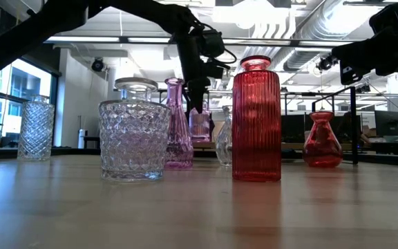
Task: Sort vases onto shelf
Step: Put the violet vase on the shelf, then put the transparent vase on the shelf
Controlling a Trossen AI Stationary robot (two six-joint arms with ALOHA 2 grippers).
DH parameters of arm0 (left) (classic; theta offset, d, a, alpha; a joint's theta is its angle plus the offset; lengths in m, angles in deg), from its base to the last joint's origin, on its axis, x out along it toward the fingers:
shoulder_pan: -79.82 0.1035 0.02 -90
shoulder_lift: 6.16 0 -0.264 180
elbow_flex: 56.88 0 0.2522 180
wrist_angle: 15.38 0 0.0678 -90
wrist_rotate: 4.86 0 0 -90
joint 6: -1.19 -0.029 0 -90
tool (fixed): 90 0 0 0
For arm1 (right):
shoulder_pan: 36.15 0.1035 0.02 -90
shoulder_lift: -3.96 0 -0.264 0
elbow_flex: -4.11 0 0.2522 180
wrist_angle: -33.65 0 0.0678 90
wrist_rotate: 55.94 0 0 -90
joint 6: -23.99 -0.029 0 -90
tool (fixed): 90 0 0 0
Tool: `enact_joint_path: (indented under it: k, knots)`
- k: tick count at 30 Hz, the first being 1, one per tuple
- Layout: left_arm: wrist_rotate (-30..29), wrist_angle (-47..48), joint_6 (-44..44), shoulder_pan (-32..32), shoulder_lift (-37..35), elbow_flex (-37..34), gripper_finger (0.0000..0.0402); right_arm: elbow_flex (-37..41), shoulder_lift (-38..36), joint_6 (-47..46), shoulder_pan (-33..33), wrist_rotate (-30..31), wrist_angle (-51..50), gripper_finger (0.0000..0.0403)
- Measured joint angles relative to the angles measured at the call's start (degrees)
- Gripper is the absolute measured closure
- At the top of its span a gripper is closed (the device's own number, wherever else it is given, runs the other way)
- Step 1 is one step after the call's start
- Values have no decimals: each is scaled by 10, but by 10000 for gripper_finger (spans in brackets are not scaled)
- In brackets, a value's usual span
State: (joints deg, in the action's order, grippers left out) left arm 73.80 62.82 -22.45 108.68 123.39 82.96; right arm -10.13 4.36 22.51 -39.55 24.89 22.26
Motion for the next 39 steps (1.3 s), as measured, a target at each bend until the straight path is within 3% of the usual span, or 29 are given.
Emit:
enact_joint_path:
  k: [32,39]
  knots:
    - [-10,8,10,-22,-3,0,402,0,0,0,0,0,0,402]
    - [-8,43,12,-44,-4,56,402,0,0,0,0,0,0,402]
